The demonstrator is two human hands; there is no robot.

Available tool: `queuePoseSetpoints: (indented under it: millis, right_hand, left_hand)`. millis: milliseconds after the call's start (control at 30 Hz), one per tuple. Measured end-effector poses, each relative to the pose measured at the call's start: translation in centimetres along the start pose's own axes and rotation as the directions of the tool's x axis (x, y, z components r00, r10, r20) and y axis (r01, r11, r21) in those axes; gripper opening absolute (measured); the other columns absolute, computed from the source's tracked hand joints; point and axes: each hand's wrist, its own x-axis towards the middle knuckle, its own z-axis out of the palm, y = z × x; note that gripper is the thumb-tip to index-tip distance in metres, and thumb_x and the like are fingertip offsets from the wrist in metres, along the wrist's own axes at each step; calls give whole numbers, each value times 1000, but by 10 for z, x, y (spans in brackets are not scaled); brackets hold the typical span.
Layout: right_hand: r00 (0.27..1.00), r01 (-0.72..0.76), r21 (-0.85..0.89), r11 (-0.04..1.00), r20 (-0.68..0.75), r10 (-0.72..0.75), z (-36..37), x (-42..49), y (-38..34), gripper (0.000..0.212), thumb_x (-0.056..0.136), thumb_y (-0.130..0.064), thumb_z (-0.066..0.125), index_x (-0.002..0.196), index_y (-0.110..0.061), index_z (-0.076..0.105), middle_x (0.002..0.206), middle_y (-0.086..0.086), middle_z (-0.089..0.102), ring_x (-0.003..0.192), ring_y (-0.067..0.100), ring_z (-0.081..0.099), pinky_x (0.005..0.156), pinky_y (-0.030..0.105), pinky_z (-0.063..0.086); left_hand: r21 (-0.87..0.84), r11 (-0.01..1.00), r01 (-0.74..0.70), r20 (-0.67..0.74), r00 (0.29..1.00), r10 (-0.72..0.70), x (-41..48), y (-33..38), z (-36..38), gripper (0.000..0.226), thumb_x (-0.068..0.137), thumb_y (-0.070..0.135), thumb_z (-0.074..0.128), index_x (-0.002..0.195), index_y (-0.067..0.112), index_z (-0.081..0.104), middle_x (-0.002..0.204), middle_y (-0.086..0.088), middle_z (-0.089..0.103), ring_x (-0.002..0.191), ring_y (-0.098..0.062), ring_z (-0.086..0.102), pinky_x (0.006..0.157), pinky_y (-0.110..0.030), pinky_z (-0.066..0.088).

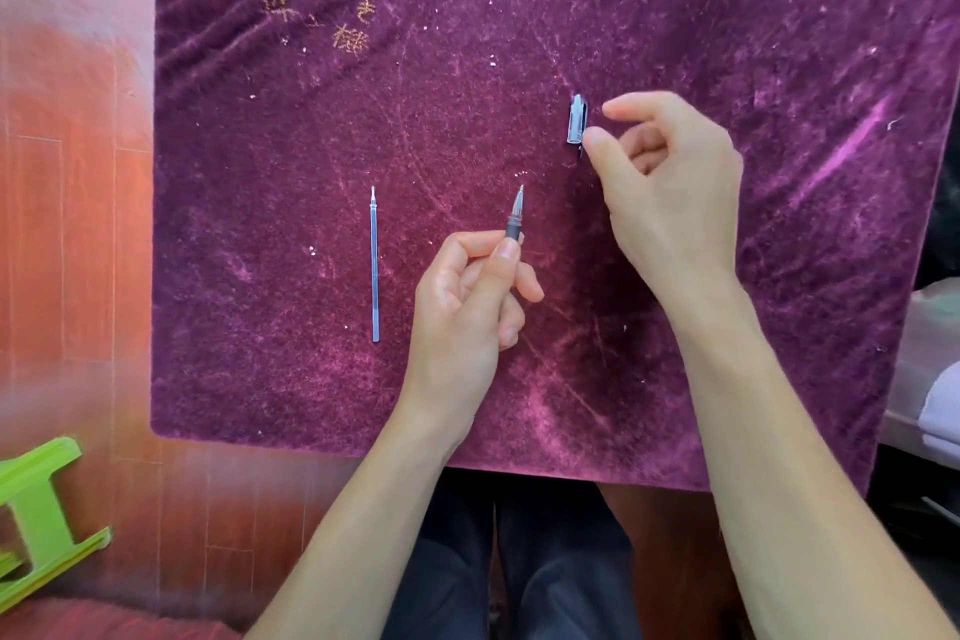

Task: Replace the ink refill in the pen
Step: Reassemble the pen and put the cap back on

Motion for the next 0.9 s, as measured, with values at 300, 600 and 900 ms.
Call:
queuePoseSetpoints:
  millis: [300, 600, 900]
  right_hand:
    - [998, -67, -126, 990, -3, 67, 19, 25, -15, 33, 93, -39, 77, 124, -26, 71, 85, -11, 69, 91, 12, 68, 84, 28, 47]
    - [998, -47, -162, 986, 23, 51, 31, 21, -17, 25, 98, -33, 72, 122, -27, 73, 94, -5, 74, 92, 17, 68, 87, 32, 50]
    - [949, -316, 519, 794, 159, 274, -6, -13, 7, 17, 95, -31, 77, 111, -26, 81, 79, -8, 75, 75, 5, 69, 71, 23, 52]
  left_hand:
    - [32, 999, 36, 5, 999, -36, 7, -5, 1, 11, 105, 20, 53, 107, 11, 60, 75, -2, 68, 45, -6, 42, 47, -19, 39]
    - [31, 999, 35, 8, 999, -35, 6, -4, 4, 12, 105, 21, 54, 108, 11, 60, 75, -3, 67, 46, -7, 41, 47, -19, 38]
    - [53, 999, 9, 73, 997, -13, -9, -4, 5, 9, 105, 22, 54, 105, 15, 61, 74, -1, 68, 46, -6, 42, 46, -17, 39]
